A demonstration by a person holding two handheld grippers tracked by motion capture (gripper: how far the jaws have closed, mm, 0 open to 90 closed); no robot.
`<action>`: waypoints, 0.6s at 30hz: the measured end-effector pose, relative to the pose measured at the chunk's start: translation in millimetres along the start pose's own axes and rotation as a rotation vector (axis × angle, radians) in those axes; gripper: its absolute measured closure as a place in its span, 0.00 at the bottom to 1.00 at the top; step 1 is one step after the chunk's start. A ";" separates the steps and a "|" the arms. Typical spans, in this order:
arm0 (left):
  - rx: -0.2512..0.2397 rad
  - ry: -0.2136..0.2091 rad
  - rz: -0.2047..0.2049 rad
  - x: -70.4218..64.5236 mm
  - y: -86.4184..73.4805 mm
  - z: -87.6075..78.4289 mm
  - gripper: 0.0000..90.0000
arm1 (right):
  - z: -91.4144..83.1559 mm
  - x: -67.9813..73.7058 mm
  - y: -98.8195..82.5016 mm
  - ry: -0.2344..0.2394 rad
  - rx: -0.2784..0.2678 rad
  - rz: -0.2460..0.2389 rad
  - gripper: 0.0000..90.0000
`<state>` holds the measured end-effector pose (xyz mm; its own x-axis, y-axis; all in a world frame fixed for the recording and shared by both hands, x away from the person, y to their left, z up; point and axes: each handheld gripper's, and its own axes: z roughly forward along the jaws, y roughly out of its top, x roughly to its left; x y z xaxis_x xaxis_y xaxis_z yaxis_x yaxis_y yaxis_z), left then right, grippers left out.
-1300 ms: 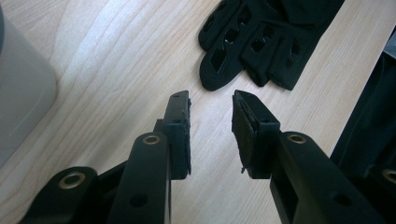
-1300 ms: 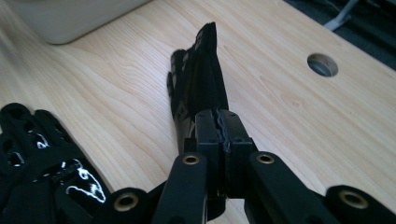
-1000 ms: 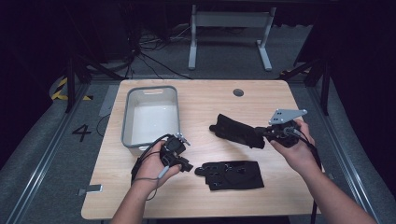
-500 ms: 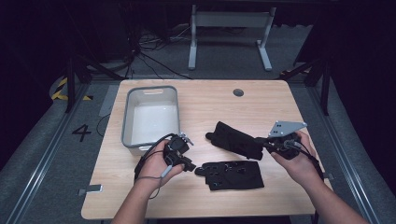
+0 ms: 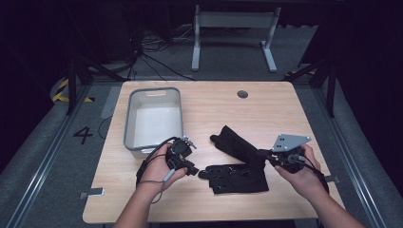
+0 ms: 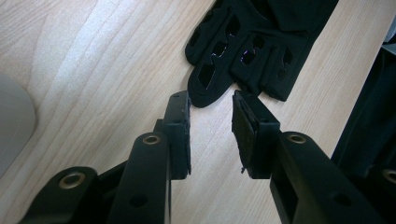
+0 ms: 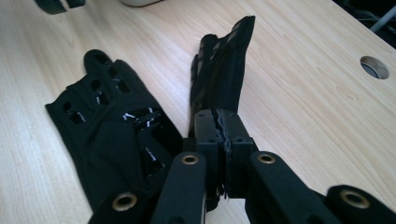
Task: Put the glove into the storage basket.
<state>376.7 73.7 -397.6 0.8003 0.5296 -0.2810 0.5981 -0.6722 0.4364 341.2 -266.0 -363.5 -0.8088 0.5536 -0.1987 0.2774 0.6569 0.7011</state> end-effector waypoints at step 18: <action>0.004 0.001 -0.005 -0.8 -1.6 -0.1 0.75 | 13.6 38.6 -19.2 0.295 0.039 -0.019 0.87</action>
<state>375.1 74.5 -398.0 0.7976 0.5332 -0.2822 0.6019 -0.6717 0.4319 311.6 -250.2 -394.0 -0.9281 0.3723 0.0001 0.2760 0.6879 0.6712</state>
